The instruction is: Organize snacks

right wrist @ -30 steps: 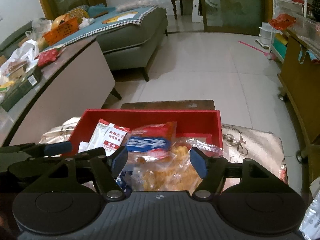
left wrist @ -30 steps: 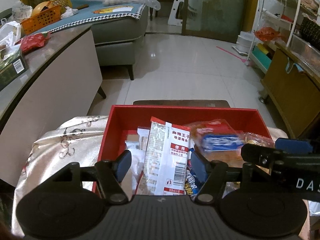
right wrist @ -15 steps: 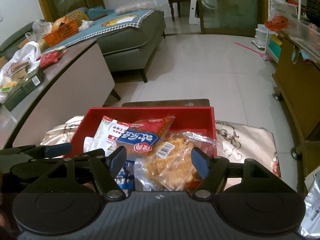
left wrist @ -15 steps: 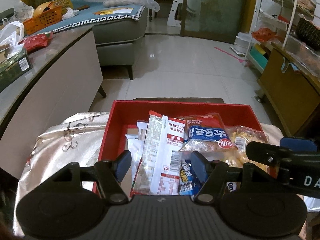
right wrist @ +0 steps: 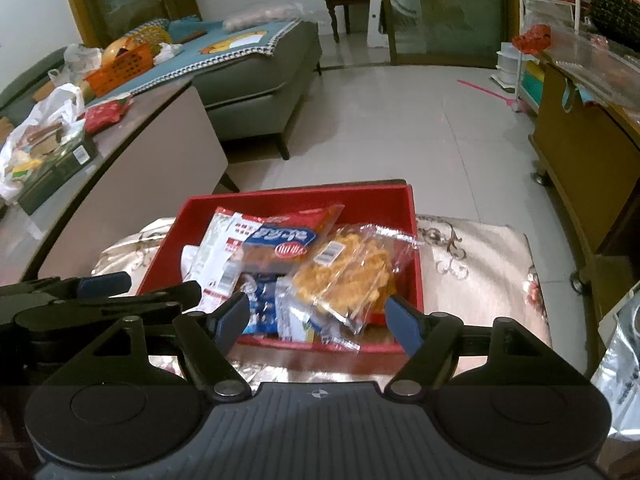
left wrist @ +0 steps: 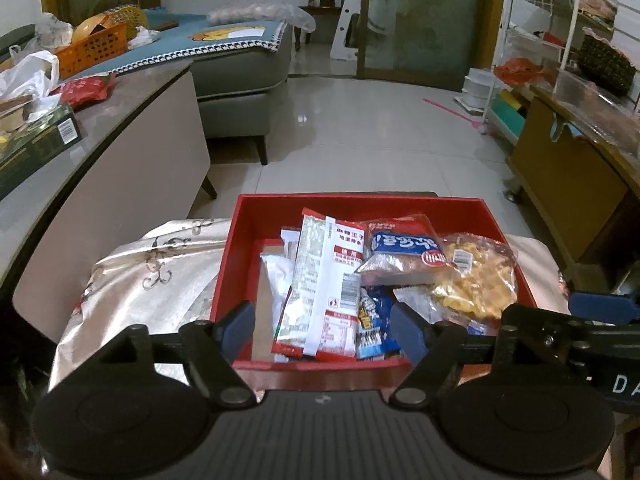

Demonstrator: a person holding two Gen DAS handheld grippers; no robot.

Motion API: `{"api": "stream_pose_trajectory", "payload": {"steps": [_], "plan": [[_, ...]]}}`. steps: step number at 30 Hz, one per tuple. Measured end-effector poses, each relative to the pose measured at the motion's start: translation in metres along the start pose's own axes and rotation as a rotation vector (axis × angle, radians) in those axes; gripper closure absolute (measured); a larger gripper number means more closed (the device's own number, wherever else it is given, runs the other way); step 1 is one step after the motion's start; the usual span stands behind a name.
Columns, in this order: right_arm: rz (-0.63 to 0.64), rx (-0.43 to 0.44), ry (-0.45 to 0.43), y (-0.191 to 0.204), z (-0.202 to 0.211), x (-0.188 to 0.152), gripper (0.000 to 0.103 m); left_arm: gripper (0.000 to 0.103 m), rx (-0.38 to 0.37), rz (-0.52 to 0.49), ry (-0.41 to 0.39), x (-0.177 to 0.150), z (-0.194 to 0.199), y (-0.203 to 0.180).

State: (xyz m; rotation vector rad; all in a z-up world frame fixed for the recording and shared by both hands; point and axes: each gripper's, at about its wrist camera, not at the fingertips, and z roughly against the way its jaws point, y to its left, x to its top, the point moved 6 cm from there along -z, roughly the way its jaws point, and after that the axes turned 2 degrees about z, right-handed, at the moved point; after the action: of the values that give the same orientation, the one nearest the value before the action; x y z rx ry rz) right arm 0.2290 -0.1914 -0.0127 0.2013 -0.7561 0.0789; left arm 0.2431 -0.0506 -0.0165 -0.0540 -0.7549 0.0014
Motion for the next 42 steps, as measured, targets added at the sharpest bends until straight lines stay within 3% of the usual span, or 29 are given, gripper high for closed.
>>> {"api": "stream_pose_trajectory", "payload": {"steps": [25,29,42], "plan": [[-0.056,-0.046,0.014,0.002,0.050,-0.066,0.017,0.033,0.002,-0.027,0.005,-0.063,0.061,0.001],[-0.058,-0.050,0.023,0.003,0.056,-0.077,0.016,0.026,0.004,-0.035,-0.003,-0.072,0.071,-0.002],[-0.069,-0.060,0.029,0.005,0.072,-0.103,0.016,0.025,0.006,-0.052,-0.019,-0.096,0.099,-0.002]]}}
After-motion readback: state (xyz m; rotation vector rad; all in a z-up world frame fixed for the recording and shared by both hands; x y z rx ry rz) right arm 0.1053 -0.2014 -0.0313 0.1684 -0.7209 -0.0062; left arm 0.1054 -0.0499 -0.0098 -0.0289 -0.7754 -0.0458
